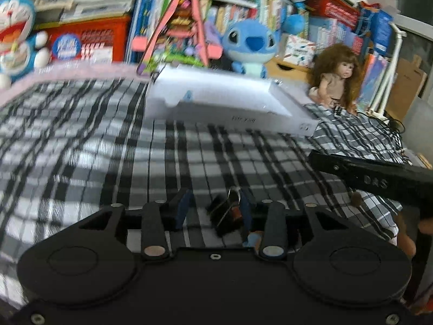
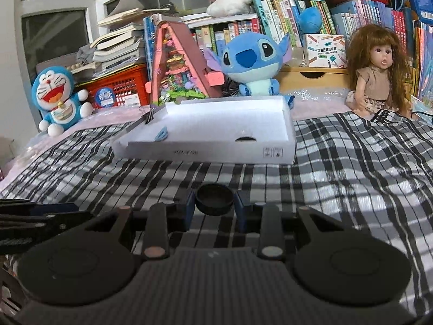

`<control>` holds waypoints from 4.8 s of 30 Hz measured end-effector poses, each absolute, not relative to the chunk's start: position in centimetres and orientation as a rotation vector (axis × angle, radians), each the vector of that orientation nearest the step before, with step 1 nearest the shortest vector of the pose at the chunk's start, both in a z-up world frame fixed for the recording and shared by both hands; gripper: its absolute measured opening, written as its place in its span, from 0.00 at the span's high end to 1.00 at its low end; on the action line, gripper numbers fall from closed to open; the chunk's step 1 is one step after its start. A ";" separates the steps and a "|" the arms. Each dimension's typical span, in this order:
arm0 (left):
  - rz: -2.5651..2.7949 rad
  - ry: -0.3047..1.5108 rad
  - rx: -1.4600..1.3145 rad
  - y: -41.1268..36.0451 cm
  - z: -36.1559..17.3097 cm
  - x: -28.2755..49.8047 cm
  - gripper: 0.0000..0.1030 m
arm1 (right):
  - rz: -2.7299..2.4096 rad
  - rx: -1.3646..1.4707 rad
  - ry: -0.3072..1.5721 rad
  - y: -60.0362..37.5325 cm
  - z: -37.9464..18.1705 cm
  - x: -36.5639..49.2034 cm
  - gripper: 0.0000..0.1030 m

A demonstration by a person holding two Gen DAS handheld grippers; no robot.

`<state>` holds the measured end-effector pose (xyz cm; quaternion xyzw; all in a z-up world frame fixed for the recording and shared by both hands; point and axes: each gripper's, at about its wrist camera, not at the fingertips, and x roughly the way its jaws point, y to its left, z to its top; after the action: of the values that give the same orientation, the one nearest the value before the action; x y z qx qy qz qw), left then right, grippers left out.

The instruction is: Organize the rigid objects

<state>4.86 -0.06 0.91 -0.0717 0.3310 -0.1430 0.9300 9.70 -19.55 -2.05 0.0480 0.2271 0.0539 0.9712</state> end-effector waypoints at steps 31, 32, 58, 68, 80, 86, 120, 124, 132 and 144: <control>-0.283 0.577 -0.136 -0.8 5.4 9.2 0.82 | 0.105 0.078 0.436 -19.2 -1.3 10.3 0.64; -0.284 0.577 -0.141 -0.7 5.7 9.7 0.82 | 0.101 0.083 0.439 -19.4 -1.0 10.7 0.64; -0.229 0.730 -0.257 -1.6 7.3 28.5 0.83 | 0.066 0.268 0.562 -24.6 3.9 24.0 0.64; -0.202 0.769 -0.242 -2.1 5.5 32.1 0.82 | 0.047 0.285 0.657 -24.9 2.6 29.0 0.64; -0.186 0.788 -0.216 -2.7 3.5 34.8 0.82 | 0.025 0.114 0.703 -22.4 1.5 33.3 0.64; -0.178 0.792 -0.208 -2.8 2.7 35.5 0.82 | 0.017 0.087 0.730 -22.0 0.6 34.5 0.64; -0.194 0.763 -0.187 -3.1 2.9 34.1 0.48 | 0.033 0.116 0.701 -22.0 1.0 34.0 0.35; -0.198 0.745 -0.184 -2.9 3.7 32.9 0.42 | 0.038 0.117 0.682 -22.0 1.6 33.2 0.30; -0.191 0.710 -0.154 -2.3 5.2 29.7 0.34 | 0.050 0.090 0.631 -21.7 2.3 30.4 0.21; -0.184 0.644 -0.122 -2.0 6.5 23.2 0.27 | 0.070 0.047 0.535 -21.0 2.6 24.1 0.15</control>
<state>23.15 -1.97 6.51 -0.0600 0.3158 -0.0901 0.9426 24.06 -21.03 2.62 0.0234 0.2643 0.0344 0.9635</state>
